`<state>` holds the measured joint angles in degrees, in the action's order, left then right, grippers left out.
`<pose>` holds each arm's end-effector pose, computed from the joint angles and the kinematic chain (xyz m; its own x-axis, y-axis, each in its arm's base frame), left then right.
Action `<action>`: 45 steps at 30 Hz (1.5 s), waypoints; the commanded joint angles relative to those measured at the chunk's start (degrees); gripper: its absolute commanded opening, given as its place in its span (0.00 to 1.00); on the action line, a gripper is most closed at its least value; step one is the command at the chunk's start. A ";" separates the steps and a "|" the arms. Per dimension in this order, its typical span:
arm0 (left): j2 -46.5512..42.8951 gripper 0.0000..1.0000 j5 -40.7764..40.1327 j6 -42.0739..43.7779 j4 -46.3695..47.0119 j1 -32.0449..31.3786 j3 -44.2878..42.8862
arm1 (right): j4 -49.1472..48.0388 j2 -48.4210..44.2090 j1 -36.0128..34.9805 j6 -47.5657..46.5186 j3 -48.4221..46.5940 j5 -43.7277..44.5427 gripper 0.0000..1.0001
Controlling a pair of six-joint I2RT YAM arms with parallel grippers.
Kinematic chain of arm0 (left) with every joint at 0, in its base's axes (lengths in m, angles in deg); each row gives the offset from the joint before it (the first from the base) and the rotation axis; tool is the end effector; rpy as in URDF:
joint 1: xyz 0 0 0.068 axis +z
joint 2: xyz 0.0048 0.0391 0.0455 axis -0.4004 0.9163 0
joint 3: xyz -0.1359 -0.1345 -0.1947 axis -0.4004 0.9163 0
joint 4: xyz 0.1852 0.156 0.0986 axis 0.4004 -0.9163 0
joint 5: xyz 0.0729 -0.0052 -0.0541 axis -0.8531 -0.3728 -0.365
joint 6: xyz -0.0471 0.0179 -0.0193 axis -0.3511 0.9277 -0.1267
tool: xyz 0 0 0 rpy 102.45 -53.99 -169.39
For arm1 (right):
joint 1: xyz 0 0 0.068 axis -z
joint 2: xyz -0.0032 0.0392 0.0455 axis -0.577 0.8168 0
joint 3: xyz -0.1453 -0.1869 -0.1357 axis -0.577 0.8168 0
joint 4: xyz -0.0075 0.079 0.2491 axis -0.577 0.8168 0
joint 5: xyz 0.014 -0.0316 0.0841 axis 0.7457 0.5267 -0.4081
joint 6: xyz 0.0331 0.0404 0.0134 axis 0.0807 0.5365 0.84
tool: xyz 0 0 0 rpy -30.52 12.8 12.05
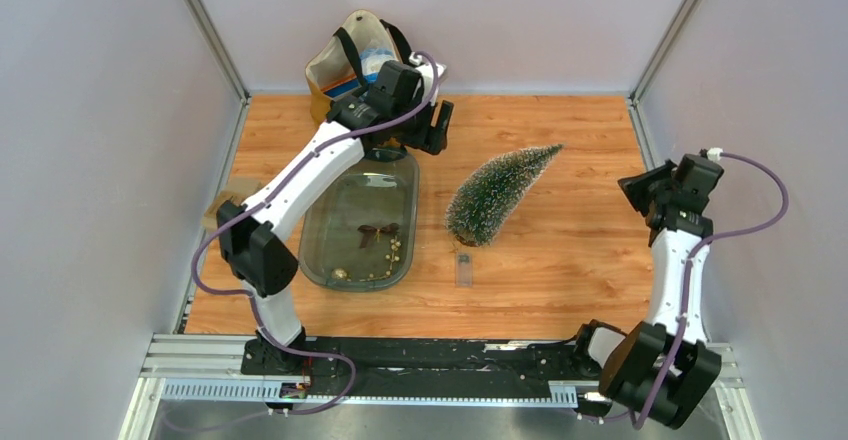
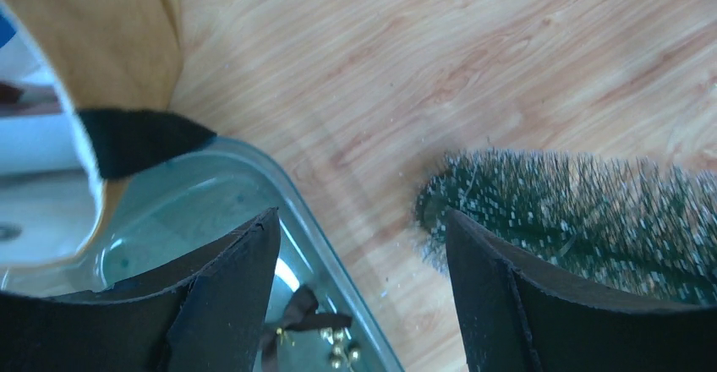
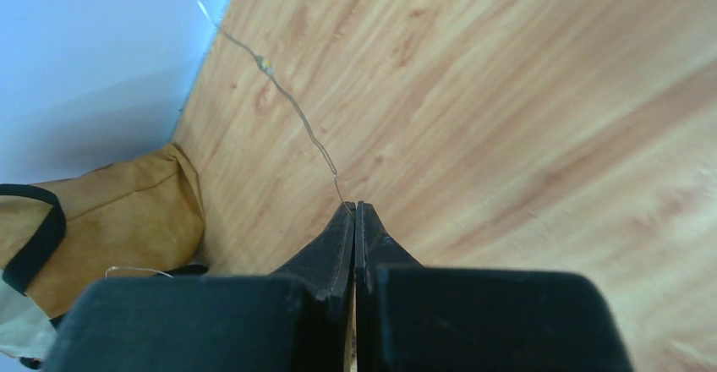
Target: Decorate the small christmas tree
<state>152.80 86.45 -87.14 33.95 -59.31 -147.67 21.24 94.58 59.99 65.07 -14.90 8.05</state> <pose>0.3345 -0.2438 0.3756 -0.6291 0.2196 -0.7457 0.5188 0.8329 -0.1924 0.2252 -0.0937 0.2938 -0.2593 0.8090 -0.5275 0.4989 0.5799 0.6440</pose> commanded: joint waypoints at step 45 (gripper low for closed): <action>-31.82 0.78 2.24 -9.30 4.61 -5.43 31.29 | 50.47 -46.08 -11.74 -19.48 -1.07 -32.45 0.00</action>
<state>121.17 89.29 -95.47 36.66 -62.41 -115.68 70.14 50.50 50.20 48.87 -11.28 -18.46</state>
